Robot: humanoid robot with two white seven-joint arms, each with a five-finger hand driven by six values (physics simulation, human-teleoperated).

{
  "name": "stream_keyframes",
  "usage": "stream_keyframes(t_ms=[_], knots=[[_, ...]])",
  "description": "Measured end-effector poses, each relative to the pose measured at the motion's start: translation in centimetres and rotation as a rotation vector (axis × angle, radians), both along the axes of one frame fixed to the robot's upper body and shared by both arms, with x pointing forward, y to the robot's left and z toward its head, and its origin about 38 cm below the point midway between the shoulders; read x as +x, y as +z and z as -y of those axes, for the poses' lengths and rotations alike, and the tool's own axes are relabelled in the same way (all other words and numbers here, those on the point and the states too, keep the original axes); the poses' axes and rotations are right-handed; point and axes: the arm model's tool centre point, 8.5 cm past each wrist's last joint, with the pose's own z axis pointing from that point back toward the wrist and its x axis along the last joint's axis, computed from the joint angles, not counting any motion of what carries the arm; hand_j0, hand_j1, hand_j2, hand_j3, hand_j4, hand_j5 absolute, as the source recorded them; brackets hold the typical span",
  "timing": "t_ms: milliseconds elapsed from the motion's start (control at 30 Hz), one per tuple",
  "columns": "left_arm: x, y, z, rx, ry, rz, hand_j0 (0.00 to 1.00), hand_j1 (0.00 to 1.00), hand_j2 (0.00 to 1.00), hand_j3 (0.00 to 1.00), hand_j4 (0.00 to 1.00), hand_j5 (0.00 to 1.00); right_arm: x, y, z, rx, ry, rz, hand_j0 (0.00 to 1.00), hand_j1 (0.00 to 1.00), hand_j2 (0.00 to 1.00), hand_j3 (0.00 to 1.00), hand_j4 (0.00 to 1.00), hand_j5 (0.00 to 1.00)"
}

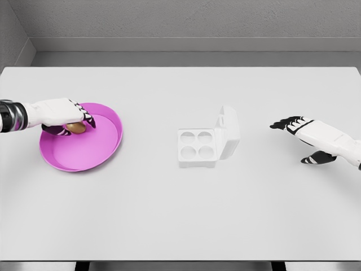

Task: Pack egg into the box and close the box lid

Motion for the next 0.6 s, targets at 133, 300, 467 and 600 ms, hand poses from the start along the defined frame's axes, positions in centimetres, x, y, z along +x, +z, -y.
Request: stream_keyframes(t_ms=[133,300,467,600], knots=[[0.01,-0.1,-0.25,0.001,0.008,-0.002,0.74,0.74,0.74,0.74,0.74,0.74,0.0,0.0,0.02,0.0,0.0,0.0,1.0,1.0,1.0,1.0,1.0,1.0],[0.02,-0.29,-0.45,0.001,0.015,-0.006,0.73,0.73,0.73,0.73,0.73,0.73,0.0,0.0,0.05,-0.001,-0.001,0.0,1.0,1.0,1.0,1.0,1.0,1.0],[-0.07,-0.61,-0.67,0.002,0.022,-0.014,0.7,0.7,0.7,0.7,0.7,0.7,0.0,0.0,0.04,-0.001,-0.001,0.0,1.0,1.0,1.0,1.0,1.0,1.0],[-0.02,-0.48,-0.71,0.0,0.024,-0.011,0.68,0.68,0.68,0.68,0.68,0.68,0.0,0.01,0.04,-0.001,0.0,0.0,1.0,1.0,1.0,1.0,1.0,1.0]])
